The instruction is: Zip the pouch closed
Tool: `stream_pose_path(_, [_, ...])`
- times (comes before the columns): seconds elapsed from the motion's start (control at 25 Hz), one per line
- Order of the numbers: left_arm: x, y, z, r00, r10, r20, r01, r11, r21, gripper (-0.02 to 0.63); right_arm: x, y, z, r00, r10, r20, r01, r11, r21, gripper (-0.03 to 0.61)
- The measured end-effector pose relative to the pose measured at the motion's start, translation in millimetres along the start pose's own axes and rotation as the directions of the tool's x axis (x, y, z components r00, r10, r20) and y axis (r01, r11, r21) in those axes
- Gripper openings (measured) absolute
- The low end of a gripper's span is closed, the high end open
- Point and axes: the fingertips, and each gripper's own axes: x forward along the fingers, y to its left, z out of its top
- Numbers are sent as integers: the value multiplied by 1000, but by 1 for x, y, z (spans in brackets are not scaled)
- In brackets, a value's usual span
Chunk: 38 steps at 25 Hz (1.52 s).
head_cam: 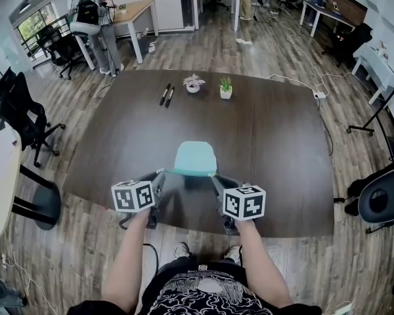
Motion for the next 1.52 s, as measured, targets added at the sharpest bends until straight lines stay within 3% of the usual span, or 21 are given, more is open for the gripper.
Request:
stream_pose_path(0.32, [3, 1, -8, 1000, 3, -15, -3, 1000, 2, 21, 0, -3, -4, 1000, -12, -5, 12, 1000, 0, 11])
stream_pose_path(1.16, [31, -17, -57, 976, -28, -215, 60, 988, 143, 29, 0, -42, -44, 982, -145, -122, 147, 989, 8, 9])
stream_pose_path(1.52, [37, -21, -68, 962, -29, -270, 75, 984, 162, 31, 0, -51, -52, 973, -179, -147, 182, 983, 14, 9])
